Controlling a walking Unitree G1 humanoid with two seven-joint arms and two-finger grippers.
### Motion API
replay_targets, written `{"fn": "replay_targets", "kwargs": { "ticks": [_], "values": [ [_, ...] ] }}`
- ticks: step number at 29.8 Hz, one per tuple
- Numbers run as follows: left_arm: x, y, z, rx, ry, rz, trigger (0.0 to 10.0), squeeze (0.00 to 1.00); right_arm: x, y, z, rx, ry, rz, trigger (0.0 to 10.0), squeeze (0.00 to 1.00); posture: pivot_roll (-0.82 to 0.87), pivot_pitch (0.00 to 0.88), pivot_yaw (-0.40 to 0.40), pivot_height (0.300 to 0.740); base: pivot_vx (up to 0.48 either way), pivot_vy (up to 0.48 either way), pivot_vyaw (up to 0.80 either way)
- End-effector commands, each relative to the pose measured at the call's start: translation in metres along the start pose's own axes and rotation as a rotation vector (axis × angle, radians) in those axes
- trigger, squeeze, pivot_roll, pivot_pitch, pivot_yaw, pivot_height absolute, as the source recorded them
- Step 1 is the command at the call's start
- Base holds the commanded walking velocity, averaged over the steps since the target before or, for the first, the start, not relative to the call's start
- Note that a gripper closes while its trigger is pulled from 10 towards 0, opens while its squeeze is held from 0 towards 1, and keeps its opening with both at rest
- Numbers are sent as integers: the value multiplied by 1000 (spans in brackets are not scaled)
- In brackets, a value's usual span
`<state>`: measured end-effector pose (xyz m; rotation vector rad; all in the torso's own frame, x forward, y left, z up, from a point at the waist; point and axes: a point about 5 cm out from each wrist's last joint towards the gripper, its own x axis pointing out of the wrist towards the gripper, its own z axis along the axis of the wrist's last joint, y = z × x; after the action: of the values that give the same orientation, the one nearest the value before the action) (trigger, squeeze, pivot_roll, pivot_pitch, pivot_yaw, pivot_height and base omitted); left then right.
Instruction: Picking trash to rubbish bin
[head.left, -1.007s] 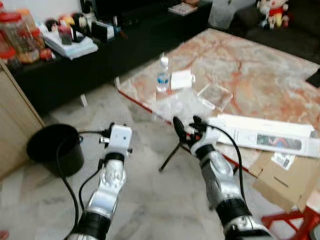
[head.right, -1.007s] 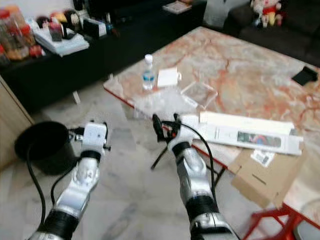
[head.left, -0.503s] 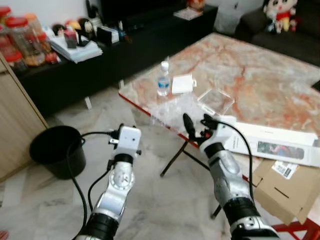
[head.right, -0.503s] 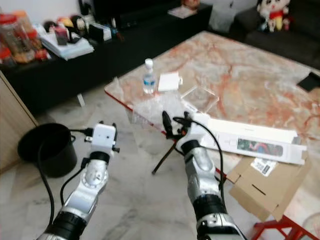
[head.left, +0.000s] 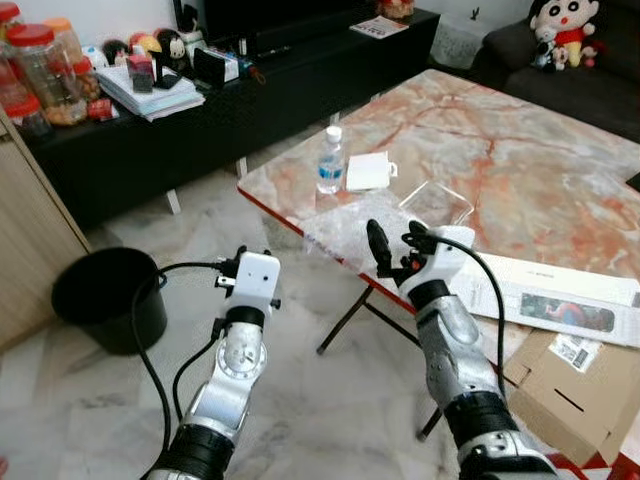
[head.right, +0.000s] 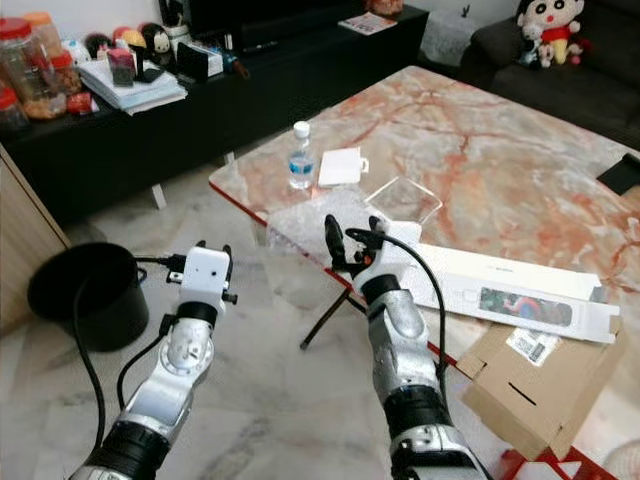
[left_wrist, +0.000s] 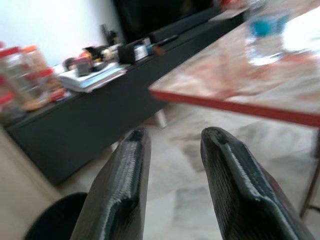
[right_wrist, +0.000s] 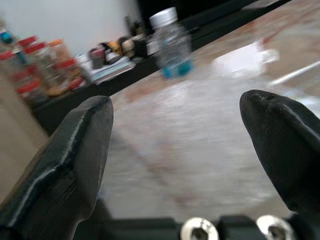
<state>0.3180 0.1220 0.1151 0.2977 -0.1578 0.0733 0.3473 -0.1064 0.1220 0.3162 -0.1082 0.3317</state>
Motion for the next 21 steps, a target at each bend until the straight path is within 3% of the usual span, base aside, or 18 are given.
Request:
{"fn": "replay_targets", "kwargs": {
  "ticks": [1,11,21],
  "values": [
    [0,-7,6,-18,-19,-12,10000,0,-1,-8,6,-23,-12,-24,10000,0,29,125,-84,740,259,0,0],
    [0,-7,6,-19,-18,-14,10000,0,-1,-10,8,-24,-16,-34,10000,0,27,130,-84,740,255,0,0],
    [-3,-13,11,-32,-51,-48,10000,0,-2,-10,8,-24,-19,-36,10000,0,27,131,-85,740,0,0,0]
  ]
}}
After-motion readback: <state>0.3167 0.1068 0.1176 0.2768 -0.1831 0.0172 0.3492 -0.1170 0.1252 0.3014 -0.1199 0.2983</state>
